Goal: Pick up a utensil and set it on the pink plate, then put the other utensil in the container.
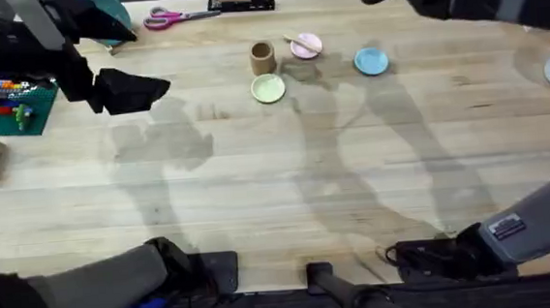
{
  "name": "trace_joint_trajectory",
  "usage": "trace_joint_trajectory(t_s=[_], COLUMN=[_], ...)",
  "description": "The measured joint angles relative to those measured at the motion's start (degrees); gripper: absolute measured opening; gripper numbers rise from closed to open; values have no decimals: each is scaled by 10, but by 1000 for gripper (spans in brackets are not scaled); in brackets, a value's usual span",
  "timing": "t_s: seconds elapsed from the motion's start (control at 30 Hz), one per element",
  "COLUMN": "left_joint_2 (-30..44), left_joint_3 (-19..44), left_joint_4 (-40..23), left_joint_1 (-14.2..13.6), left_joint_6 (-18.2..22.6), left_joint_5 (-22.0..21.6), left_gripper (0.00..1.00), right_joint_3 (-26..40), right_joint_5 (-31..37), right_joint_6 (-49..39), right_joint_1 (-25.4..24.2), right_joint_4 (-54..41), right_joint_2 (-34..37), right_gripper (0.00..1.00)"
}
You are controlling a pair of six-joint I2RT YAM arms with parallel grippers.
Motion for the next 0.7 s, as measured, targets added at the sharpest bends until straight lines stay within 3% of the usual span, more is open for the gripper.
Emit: trace_joint_trajectory(t_s=[0.3, 0.5, 0.7], left_joint_2=[0, 0, 0], left_joint_3=[0, 0, 0], left_joint_4=[0, 0, 0], left_joint_1=[0, 0, 0], left_joint_6=[0, 0, 0], left_joint_5=[0, 0, 0], left_gripper=[994, 994, 994], right_joint_3=[0, 2, 17], right_joint_5=[-11, -33, -53], right_joint_6=[83, 94, 52], right_joint_1=[2, -5, -12], right_joint_4=[129, 133, 133], right_joint_2=[87, 135, 170], right_gripper=[32, 32, 31])
